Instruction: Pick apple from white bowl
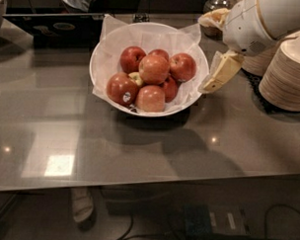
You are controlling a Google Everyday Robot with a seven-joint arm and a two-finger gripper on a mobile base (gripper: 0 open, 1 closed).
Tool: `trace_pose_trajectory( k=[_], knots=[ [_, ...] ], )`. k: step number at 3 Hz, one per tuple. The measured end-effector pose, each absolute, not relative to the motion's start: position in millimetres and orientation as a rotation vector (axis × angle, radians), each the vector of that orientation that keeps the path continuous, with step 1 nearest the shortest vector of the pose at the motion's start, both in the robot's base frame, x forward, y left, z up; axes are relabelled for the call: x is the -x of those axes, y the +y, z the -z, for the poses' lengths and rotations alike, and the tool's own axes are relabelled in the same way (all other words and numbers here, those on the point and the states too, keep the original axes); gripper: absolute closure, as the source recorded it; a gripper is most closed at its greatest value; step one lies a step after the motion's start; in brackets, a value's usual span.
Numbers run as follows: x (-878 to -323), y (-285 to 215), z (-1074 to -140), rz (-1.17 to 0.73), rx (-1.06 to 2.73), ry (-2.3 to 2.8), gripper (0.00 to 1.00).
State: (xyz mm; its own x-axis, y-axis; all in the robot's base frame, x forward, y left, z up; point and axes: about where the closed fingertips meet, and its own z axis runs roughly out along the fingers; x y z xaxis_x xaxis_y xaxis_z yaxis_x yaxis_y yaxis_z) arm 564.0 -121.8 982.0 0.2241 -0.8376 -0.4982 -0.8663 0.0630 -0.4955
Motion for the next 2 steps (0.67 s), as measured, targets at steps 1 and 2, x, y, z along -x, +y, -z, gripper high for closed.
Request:
trace_pose_trajectory(
  k=[1,2],
  knots=[
    [-571.6,-119.8,-979.7,-0.05,1.738,1.582,0.22],
    [-579.1,-117.0,-975.7,-0.052,1.731,1.575,0.22]
  ],
)
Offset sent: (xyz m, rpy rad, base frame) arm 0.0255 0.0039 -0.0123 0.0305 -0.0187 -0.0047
